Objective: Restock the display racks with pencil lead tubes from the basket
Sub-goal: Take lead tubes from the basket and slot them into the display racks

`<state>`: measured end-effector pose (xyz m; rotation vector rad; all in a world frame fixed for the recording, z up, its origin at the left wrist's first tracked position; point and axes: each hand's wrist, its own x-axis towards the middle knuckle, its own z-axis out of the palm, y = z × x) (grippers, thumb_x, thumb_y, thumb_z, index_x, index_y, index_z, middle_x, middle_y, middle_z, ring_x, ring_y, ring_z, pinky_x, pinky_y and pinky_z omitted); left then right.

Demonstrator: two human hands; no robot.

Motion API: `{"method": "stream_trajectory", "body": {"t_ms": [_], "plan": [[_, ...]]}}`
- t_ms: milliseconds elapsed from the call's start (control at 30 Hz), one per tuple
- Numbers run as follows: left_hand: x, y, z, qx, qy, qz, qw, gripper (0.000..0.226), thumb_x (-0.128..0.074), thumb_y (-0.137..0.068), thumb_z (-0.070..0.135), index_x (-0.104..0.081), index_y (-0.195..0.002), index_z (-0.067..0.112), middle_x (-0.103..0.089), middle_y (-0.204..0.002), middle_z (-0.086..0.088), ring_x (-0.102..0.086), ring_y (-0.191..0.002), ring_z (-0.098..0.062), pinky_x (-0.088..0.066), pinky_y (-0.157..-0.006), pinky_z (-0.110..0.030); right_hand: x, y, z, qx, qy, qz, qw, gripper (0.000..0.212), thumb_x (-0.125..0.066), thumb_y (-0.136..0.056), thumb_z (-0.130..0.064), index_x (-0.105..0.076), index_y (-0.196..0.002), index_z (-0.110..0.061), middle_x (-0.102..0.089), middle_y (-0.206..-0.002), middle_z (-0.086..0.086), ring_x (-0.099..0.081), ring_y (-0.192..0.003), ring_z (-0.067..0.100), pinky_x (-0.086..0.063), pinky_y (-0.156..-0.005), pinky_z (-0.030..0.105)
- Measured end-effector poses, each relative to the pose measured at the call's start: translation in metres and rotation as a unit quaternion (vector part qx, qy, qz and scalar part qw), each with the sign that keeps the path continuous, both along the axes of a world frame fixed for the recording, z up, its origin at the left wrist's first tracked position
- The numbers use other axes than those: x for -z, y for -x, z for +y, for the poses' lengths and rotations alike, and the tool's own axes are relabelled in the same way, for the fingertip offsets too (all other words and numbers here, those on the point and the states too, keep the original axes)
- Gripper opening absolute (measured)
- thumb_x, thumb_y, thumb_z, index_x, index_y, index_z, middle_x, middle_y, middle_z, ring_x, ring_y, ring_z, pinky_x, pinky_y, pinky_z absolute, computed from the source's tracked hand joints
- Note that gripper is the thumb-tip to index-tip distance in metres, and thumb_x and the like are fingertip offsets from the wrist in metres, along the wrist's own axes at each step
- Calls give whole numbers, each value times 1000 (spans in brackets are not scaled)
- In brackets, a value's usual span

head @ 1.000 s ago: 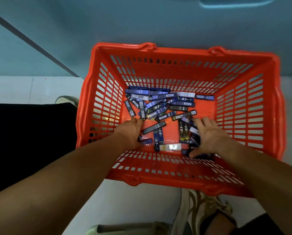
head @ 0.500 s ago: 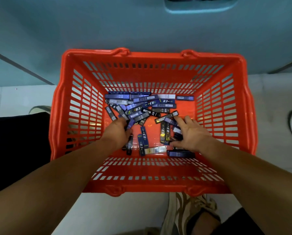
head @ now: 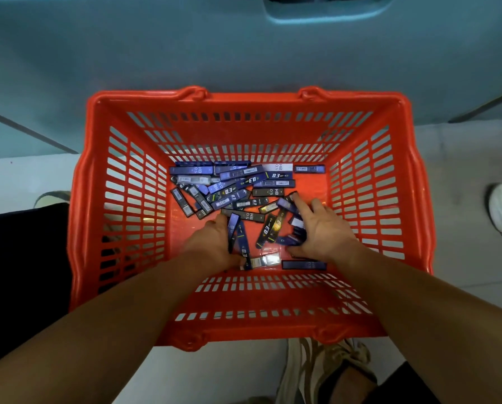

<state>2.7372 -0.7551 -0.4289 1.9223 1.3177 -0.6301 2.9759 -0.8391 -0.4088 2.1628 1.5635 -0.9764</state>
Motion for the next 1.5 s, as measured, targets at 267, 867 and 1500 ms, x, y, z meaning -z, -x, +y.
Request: {"method": "stream_trajectory", "body": {"t_ms": [267,867,1500], "plan": [[1,-14,11,-139,-12,-34,990,52,-73,-91,48,-46,-122,16,-68,-109,-8,-67,-98,-28,-52,-75,-34,3,-2,3,20,21,21,999,152,-90,-50,-72,10,-159,-35,-27,-148,6,-37,-137,30,-43,-111,47],[0,-33,-6,128,-71,61,987,98,-80,-68,71,-32,-137,20,-52,-130,-9,-59,-116,-29,-55,-82,-42,16,15,22,250,-51,-35,966,124,-75,-77,-70,-2,-160,-15,-27,-157,21,-39,-141,41,-45,-112,50],[8,-9,9,-87,-112,-67,988,80,-95,-66,36,-49,-130,24,-45,-131,3,-45,-123,-20,-45,-110,-39,23,24,36,424,-49,88,900,116,-99,-58,-40,-31,-148,-13,-47,-145,10,-48,-136,34,-48,-110,46]]}}
